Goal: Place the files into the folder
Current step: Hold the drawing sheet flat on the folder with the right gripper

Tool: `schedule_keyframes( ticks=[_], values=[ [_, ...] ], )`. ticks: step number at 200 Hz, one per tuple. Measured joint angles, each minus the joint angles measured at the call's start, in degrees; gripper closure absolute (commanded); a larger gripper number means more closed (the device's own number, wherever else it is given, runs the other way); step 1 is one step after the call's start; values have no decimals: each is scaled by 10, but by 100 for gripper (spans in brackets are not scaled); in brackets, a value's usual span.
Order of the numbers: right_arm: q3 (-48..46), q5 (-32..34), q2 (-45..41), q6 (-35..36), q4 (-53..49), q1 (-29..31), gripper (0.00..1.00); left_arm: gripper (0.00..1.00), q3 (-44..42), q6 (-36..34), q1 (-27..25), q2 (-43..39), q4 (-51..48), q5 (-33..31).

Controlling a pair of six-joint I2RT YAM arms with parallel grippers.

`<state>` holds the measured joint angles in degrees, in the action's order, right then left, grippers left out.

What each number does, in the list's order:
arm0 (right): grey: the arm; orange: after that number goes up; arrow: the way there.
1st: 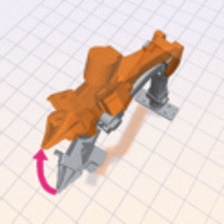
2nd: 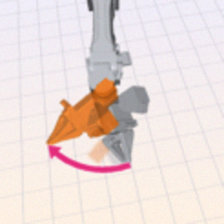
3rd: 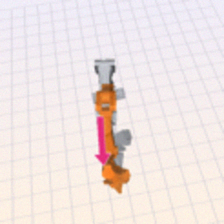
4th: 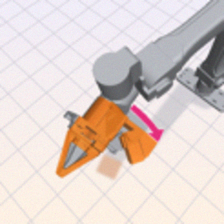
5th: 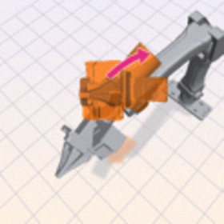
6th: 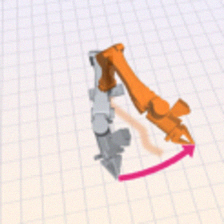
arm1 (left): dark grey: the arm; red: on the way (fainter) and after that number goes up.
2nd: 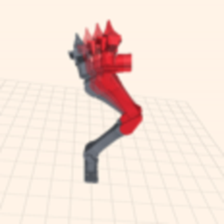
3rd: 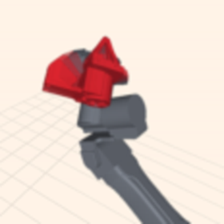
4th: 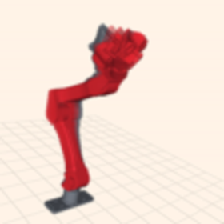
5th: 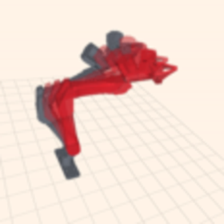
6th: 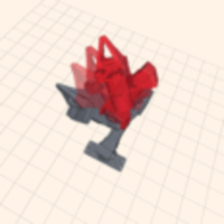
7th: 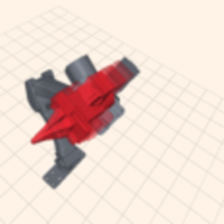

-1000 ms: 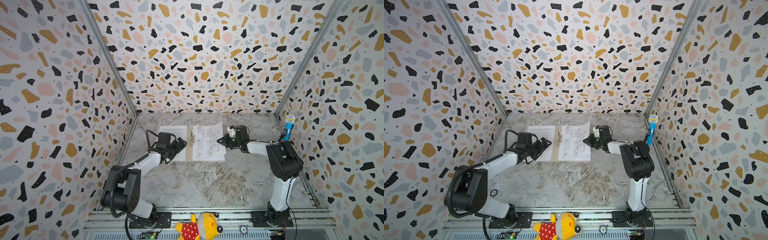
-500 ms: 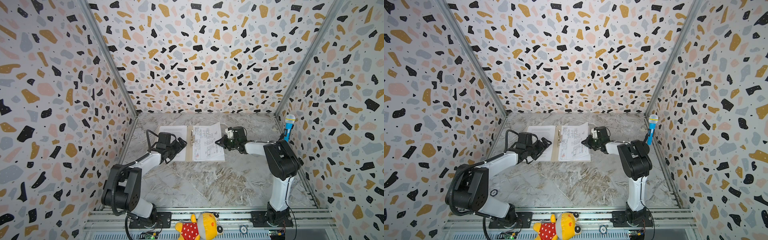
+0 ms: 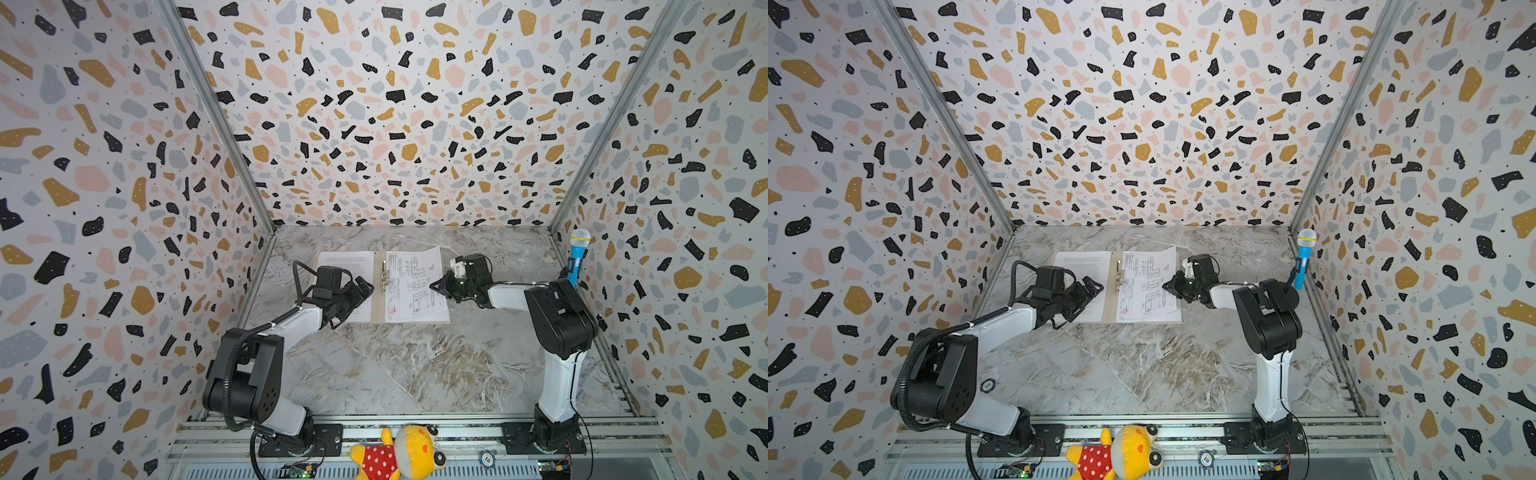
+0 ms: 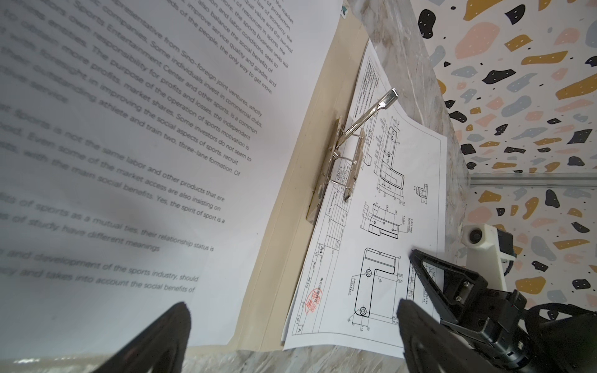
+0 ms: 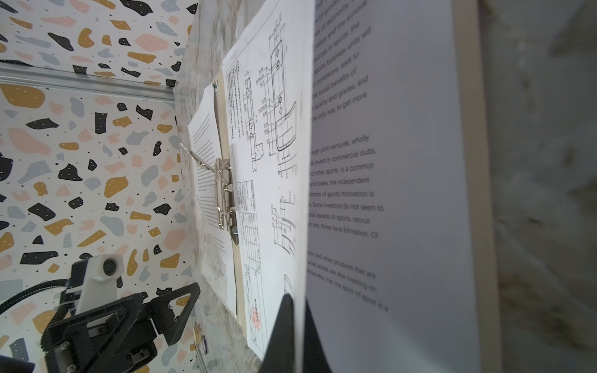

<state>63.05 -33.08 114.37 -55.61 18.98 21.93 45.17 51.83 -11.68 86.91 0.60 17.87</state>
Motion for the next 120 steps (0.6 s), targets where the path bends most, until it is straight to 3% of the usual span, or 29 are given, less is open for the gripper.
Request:
schedule_keyframes(
  ticks=[120],
  values=[
    [0, 6, 0, -1, 0, 1, 95, 0, -8, 0, 0, -1, 8, 0]
  ],
)
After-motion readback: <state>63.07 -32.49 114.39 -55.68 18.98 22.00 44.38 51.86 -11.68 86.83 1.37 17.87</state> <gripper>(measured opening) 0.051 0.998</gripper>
